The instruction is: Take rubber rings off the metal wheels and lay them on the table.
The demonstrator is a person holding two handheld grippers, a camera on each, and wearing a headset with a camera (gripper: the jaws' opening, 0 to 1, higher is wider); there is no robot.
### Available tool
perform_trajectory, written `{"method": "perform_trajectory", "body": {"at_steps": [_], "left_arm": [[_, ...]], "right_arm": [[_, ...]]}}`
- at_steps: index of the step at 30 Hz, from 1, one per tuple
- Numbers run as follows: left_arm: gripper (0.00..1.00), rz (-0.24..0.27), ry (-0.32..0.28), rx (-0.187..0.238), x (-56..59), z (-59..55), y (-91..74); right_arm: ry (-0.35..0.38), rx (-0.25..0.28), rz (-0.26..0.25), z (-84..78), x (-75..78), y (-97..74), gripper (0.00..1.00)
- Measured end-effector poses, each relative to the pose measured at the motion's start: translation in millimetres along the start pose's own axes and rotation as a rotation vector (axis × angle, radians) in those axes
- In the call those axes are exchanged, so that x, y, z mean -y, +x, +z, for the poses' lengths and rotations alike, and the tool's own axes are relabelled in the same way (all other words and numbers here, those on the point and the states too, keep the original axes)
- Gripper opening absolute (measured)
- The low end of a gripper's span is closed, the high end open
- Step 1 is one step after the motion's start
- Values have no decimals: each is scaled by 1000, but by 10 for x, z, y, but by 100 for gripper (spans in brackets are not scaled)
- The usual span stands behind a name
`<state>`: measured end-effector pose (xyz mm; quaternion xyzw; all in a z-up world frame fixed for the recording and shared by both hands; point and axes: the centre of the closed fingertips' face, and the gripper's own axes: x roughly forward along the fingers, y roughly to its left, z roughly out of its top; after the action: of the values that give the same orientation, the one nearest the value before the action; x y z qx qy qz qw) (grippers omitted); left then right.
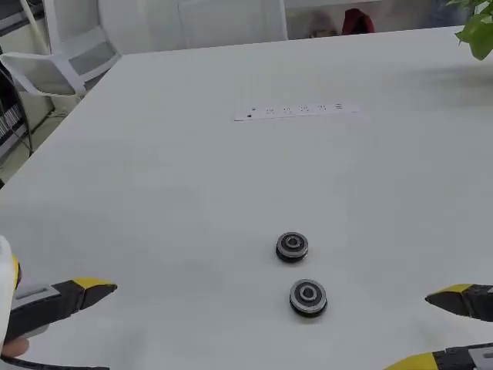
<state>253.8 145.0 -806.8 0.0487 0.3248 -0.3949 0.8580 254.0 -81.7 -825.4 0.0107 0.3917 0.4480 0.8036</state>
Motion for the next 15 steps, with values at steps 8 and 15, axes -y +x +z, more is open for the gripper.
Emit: {"method": "perform_trajectory", "body": {"at_steps": [8, 15], "left_arm": [[94, -7, 4, -5, 9, -6, 4], [96, -14, 3, -5, 13, -6, 9]], "right_arm": [[-3, -5, 5, -7, -5, 6, 89], [2, -2, 11, -1, -16, 6, 89]]}}
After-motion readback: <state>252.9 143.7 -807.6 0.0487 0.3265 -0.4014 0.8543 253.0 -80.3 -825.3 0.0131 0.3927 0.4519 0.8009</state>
